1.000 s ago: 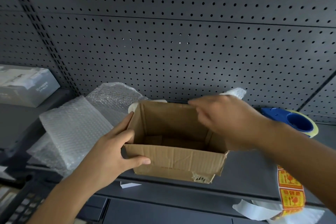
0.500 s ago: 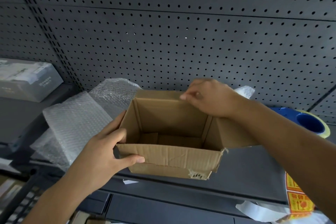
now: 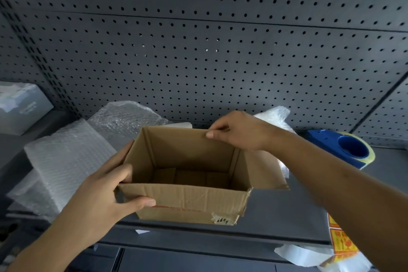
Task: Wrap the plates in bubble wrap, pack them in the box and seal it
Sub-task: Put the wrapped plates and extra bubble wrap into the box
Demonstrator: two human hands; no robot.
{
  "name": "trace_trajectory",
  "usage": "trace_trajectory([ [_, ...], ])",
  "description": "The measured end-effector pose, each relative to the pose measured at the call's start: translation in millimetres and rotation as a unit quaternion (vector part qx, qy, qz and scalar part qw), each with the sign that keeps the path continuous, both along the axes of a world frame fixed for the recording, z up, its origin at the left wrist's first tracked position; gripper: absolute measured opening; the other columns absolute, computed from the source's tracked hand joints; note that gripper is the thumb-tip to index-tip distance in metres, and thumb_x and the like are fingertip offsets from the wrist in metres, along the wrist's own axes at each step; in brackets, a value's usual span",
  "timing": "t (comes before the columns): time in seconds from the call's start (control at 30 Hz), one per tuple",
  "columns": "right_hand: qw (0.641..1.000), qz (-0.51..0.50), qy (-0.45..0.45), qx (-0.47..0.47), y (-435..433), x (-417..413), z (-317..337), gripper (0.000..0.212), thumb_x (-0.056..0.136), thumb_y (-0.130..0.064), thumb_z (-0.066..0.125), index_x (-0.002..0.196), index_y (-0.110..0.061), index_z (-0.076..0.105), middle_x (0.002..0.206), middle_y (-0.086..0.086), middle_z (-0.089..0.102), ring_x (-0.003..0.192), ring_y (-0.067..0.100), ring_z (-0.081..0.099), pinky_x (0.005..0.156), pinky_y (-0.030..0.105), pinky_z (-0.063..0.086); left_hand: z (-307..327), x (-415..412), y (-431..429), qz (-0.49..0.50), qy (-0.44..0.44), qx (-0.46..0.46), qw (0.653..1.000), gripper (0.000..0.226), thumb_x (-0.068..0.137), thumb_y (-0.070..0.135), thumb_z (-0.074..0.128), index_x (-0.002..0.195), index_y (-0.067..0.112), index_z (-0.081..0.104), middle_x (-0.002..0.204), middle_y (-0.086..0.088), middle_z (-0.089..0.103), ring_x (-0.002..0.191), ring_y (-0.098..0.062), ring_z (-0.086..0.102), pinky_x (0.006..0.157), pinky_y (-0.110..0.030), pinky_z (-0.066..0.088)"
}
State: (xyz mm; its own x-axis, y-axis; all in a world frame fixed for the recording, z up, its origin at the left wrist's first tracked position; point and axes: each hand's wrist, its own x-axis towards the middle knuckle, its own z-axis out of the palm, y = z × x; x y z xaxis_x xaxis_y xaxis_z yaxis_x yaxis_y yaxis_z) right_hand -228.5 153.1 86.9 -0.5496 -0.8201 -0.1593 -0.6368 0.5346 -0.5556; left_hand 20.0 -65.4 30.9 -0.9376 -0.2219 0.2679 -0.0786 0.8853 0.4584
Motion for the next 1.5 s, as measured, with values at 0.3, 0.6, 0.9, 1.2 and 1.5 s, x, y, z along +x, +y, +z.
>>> trace_trajectory([
  [0.3, 0.914, -0.373, 0.018, -0.158, 98.8, -62.7, -4.7, 0.030, 0.098, -0.027, 0.059, 0.127, -0.020, 0.063, 0.124, 0.000, 0.067, 0.106, 0.018, 0.064, 0.081, 0.027, 0.045, -7.3, -7.1, -11.0, 0.001, -0.021, 0.003, 1.000, 0.080, 0.057, 0.086, 0.066, 0.082, 0.010, 0.067, 0.160, 0.035, 0.025, 0.102, -0.003, 0.057, 0.079, -0.039, 0.058],
  [0.6, 0.885, -0.433, -0.168, -0.036, 123.6, -94.1, -62.9, 0.063, 0.081, -0.058, 0.072, 0.117, -0.006, 0.067, 0.109, 0.008, 0.071, 0.100, 0.028, 0.068, 0.093, 0.043, 0.056, -2.2, -8.0, -3.5, 0.000, 0.002, 0.042, 0.999, 0.074, 0.057, 0.097, 0.054, 0.070, 0.024, 0.054, 0.157, 0.042, 0.022, 0.110, 0.031, 0.041, 0.081, -0.033, 0.052],
  [0.9, 0.879, -0.424, -0.173, -0.135, 136.3, -84.5, -35.6, 0.021, 0.094, -0.022, 0.070, 0.102, -0.004, 0.064, 0.092, 0.015, 0.065, 0.073, 0.026, 0.059, 0.061, 0.031, 0.044, 5.6, -7.8, 3.5, 0.003, -0.008, 0.046, 0.999, 0.062, 0.059, 0.079, 0.076, 0.071, 0.029, 0.041, 0.156, 0.041, 0.026, 0.119, 0.021, 0.046, 0.074, -0.026, 0.047],
  [1.2, 0.872, -0.385, 0.031, -0.301, 155.2, -43.7, 72.1, 0.016, 0.084, -0.044, 0.074, 0.093, -0.036, 0.064, 0.106, 0.000, 0.072, 0.095, 0.035, 0.068, 0.084, 0.060, 0.057, 15.3, -4.0, 12.6, 0.001, -0.025, 0.061, 0.998, 0.068, 0.060, 0.080, 0.070, 0.068, 0.022, 0.036, 0.150, 0.053, 0.018, 0.123, 0.024, 0.040, 0.082, -0.019, 0.045],
  [1.5, 0.934, -0.161, 0.173, -0.267, 45.4, 39.6, 104.4, 0.014, 0.094, -0.036, 0.067, 0.100, -0.027, 0.056, 0.085, -0.008, 0.062, 0.068, 0.007, 0.060, 0.057, 0.014, 0.048, 13.7, 0.8, 11.7, 0.008, -0.033, 0.058, 0.998, 0.057, 0.065, 0.059, 0.083, 0.067, 0.027, 0.036, 0.155, 0.046, 0.018, 0.108, -0.001, 0.059, 0.080, -0.032, 0.052],
])
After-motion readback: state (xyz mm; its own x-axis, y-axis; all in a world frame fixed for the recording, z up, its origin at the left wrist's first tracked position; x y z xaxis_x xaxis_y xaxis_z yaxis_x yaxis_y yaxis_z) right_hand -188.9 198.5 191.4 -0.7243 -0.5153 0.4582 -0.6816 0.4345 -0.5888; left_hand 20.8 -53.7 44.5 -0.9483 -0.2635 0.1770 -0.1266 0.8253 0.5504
